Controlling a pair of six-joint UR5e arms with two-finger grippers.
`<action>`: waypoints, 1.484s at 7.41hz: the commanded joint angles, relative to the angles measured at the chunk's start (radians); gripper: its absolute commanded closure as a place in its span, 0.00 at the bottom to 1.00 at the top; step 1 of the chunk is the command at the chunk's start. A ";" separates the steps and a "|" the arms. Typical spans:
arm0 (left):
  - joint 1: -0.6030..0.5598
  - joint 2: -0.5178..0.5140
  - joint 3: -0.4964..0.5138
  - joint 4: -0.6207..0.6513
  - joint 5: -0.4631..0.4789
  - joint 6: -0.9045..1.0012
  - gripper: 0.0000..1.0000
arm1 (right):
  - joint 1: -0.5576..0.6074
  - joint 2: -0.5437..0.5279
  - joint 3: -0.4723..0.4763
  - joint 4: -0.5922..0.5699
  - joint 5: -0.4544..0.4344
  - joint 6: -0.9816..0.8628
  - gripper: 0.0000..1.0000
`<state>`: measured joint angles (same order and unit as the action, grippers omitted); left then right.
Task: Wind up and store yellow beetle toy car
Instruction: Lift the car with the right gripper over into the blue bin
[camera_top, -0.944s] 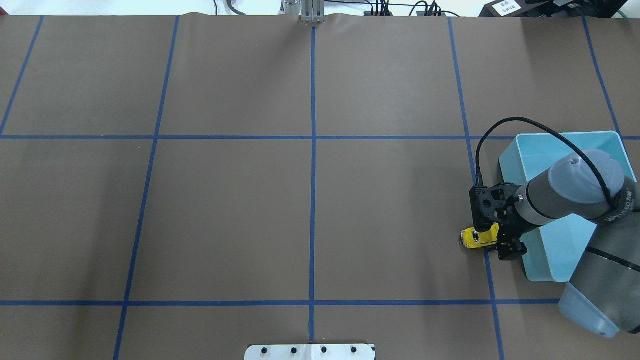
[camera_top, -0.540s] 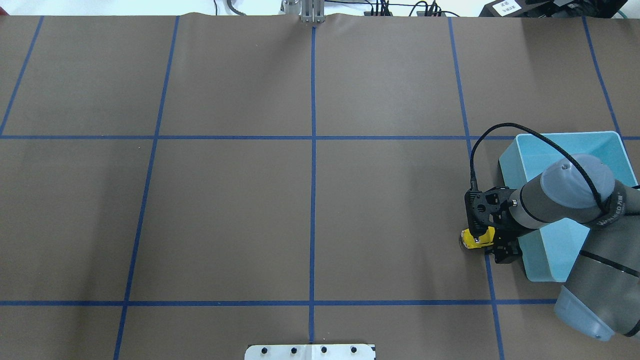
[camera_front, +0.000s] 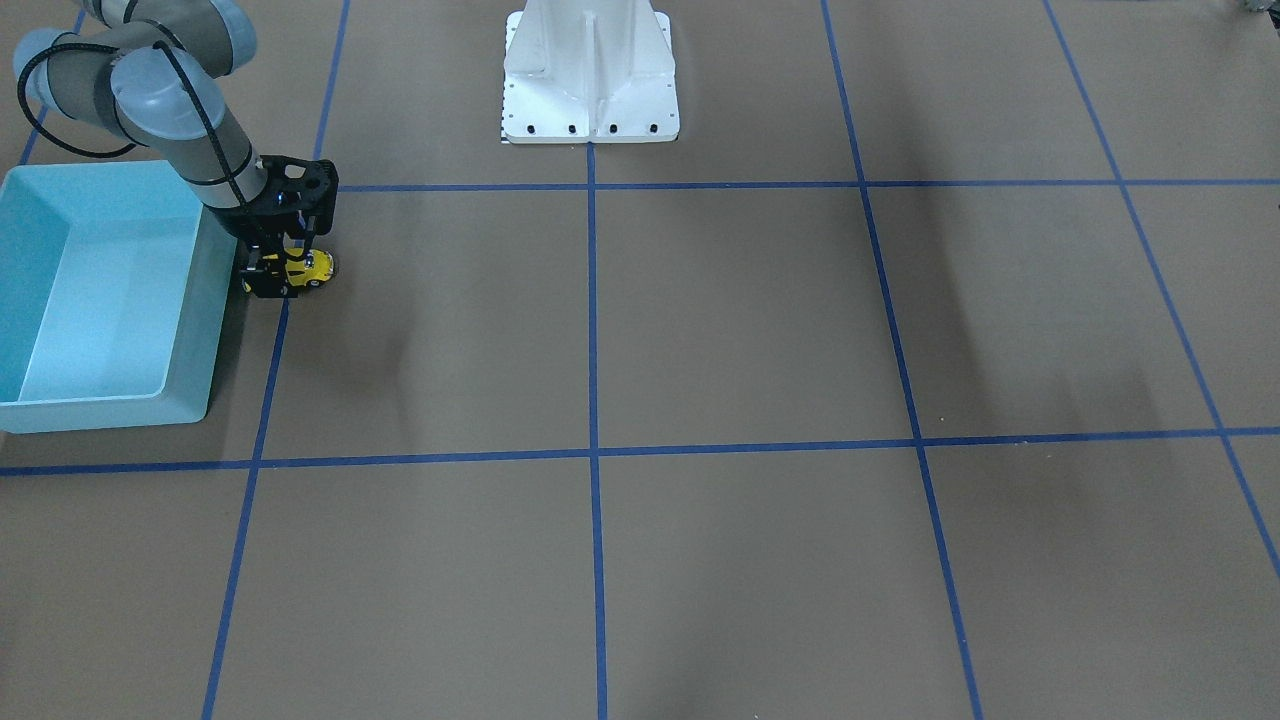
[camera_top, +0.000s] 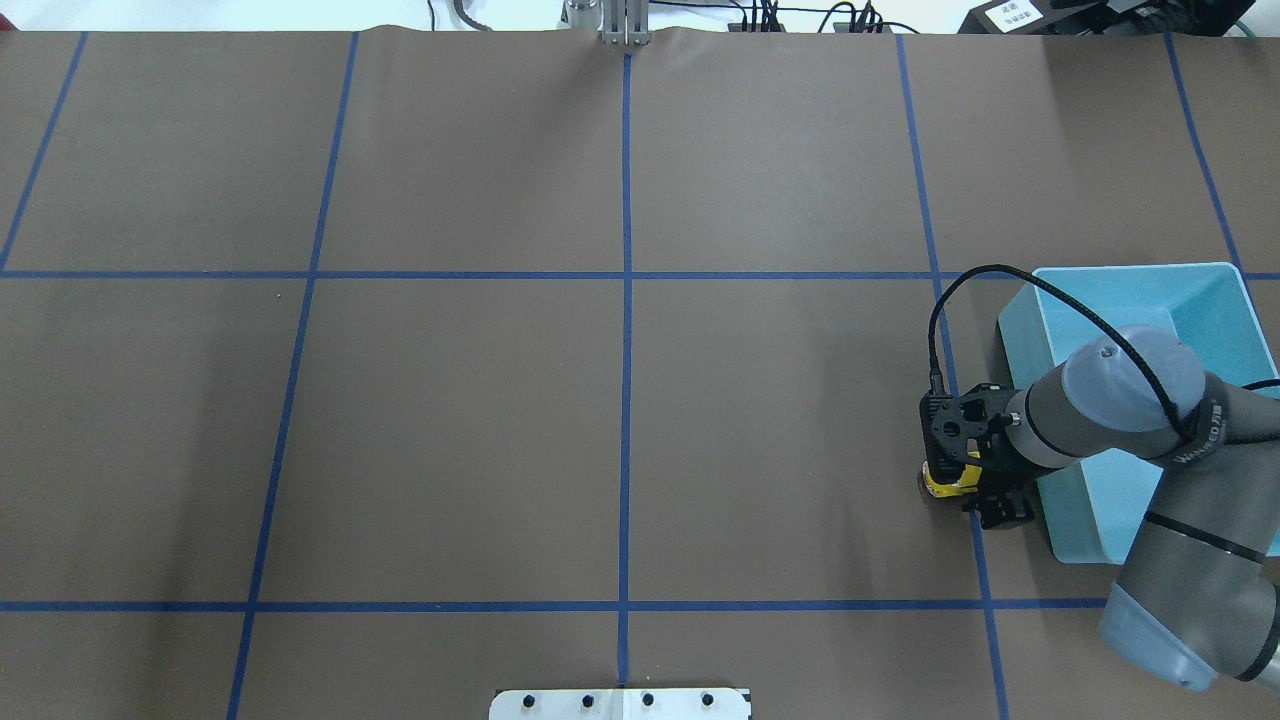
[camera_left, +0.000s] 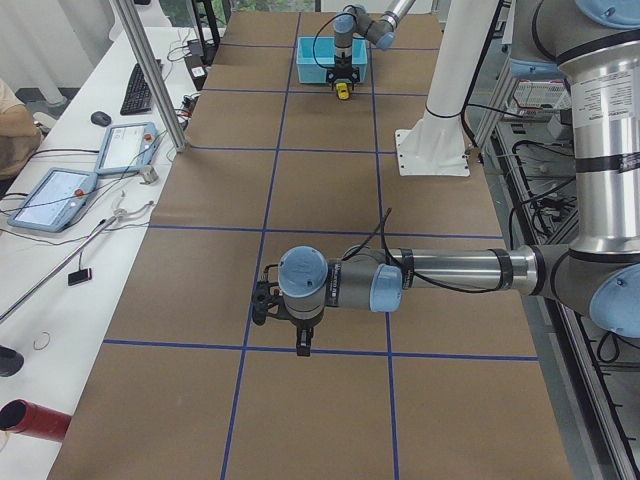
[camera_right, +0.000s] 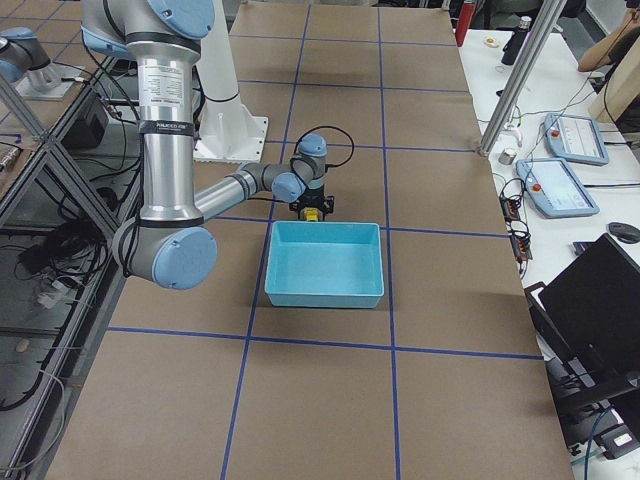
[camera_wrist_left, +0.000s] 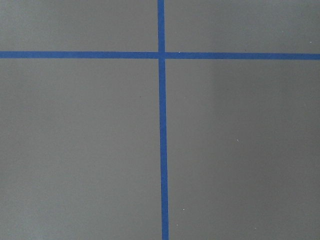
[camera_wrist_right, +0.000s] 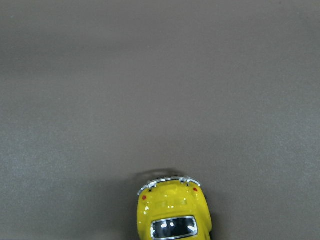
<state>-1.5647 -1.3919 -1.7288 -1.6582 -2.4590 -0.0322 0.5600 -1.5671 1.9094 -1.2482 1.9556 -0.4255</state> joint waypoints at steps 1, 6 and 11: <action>0.000 0.001 0.000 0.000 0.000 0.000 0.00 | 0.000 -0.001 0.002 0.018 -0.007 0.008 1.00; -0.006 0.001 0.000 0.000 0.000 0.002 0.00 | 0.191 0.002 0.178 -0.104 0.121 0.028 1.00; -0.006 0.001 0.002 0.002 -0.002 0.000 0.00 | 0.460 -0.130 0.214 -0.200 0.267 -0.440 1.00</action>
<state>-1.5708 -1.3913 -1.7273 -1.6567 -2.4604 -0.0322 0.9734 -1.6328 2.1374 -1.4540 2.2138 -0.7206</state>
